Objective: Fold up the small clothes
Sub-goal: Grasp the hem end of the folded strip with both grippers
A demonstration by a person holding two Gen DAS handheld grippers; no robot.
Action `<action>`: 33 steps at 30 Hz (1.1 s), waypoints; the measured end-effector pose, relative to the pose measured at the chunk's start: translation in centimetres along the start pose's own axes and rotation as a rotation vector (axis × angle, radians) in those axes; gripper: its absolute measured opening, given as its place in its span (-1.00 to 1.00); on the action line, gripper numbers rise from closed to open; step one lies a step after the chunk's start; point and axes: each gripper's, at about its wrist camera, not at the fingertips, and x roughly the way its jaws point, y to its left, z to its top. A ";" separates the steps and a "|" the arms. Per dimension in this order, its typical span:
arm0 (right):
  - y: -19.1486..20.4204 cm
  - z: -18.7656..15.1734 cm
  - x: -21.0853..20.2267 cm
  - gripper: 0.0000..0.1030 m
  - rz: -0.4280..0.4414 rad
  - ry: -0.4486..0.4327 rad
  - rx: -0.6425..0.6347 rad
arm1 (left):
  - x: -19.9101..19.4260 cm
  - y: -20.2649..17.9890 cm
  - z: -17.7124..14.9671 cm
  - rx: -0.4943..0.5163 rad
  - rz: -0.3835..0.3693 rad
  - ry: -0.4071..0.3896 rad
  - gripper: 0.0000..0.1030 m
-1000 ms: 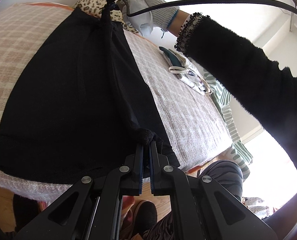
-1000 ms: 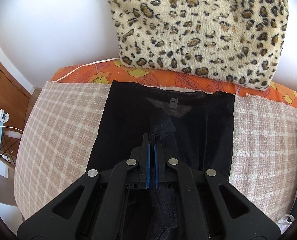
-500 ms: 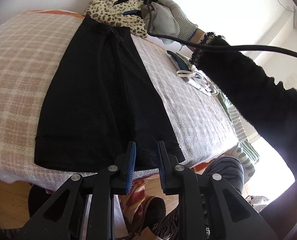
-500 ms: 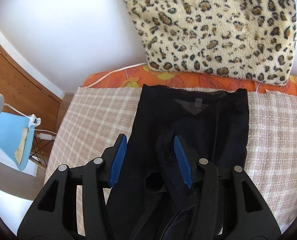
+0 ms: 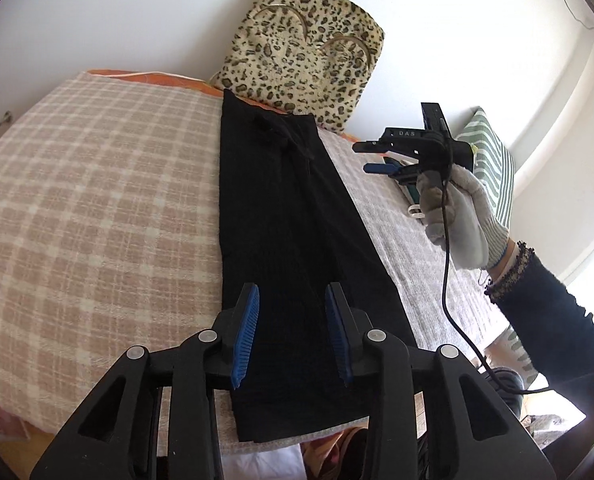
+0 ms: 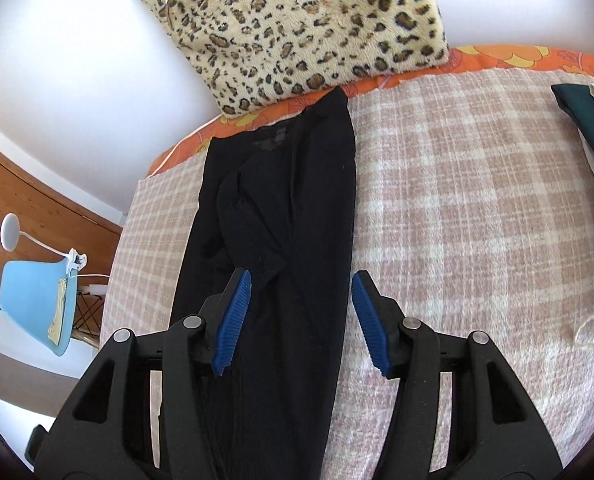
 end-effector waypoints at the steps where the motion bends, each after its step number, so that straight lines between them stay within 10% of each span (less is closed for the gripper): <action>1: -0.2 -1.5 -0.3 0.08 -0.005 0.014 -0.008 | 0.2 0.4 0.2 -0.002 -0.002 0.016 -0.37; 19: 0.4 -22.9 -6.9 0.08 -0.010 0.193 -0.051 | 1.3 1.7 -4.8 -0.039 -0.031 0.251 -0.37; 33: 0.2 -25.5 -7.1 0.08 0.107 0.215 -0.007 | 1.9 2.2 -6.4 -0.150 -0.073 0.335 -0.37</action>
